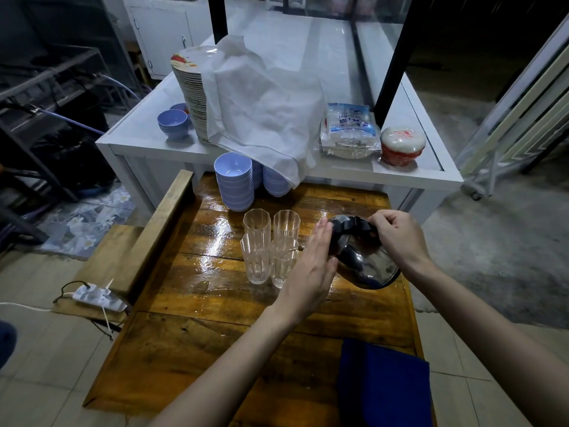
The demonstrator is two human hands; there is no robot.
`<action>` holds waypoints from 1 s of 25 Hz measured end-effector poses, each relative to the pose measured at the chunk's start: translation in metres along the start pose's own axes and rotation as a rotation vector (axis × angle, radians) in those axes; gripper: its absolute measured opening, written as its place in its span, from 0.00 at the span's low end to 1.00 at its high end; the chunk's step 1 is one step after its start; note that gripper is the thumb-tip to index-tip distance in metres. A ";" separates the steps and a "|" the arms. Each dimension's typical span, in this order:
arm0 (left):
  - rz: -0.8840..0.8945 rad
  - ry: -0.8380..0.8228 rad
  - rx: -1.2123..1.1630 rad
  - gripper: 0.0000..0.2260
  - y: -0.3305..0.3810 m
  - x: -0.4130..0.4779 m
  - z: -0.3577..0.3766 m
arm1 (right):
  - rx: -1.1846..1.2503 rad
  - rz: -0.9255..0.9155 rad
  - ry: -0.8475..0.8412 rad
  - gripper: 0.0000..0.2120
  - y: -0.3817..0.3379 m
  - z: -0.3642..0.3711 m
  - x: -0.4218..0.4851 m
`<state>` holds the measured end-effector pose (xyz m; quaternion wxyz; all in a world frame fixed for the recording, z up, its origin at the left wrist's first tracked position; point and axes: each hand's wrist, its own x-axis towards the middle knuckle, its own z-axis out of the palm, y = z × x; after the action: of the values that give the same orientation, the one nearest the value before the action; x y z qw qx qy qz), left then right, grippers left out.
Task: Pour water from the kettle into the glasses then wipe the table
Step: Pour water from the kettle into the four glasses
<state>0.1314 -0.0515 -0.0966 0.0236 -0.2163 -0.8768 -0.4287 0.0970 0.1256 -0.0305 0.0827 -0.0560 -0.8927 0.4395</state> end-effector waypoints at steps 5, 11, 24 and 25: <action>-0.003 0.001 -0.006 0.27 0.000 0.001 -0.001 | -0.001 -0.006 0.001 0.17 0.000 -0.001 0.001; 0.009 -0.011 0.010 0.26 0.005 0.004 -0.002 | 0.029 0.017 0.011 0.17 0.001 -0.003 0.001; 0.159 -0.102 0.132 0.24 0.017 0.013 -0.019 | 0.424 0.387 0.207 0.13 0.015 0.006 -0.028; 0.177 -0.111 0.140 0.24 0.018 0.013 -0.023 | 0.440 0.401 0.229 0.12 0.013 0.007 -0.031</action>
<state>0.1232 -0.0546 -0.0656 0.0275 -0.3140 -0.8820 -0.3502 0.1261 0.1228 -0.0481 0.1044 -0.2608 -0.7321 0.6206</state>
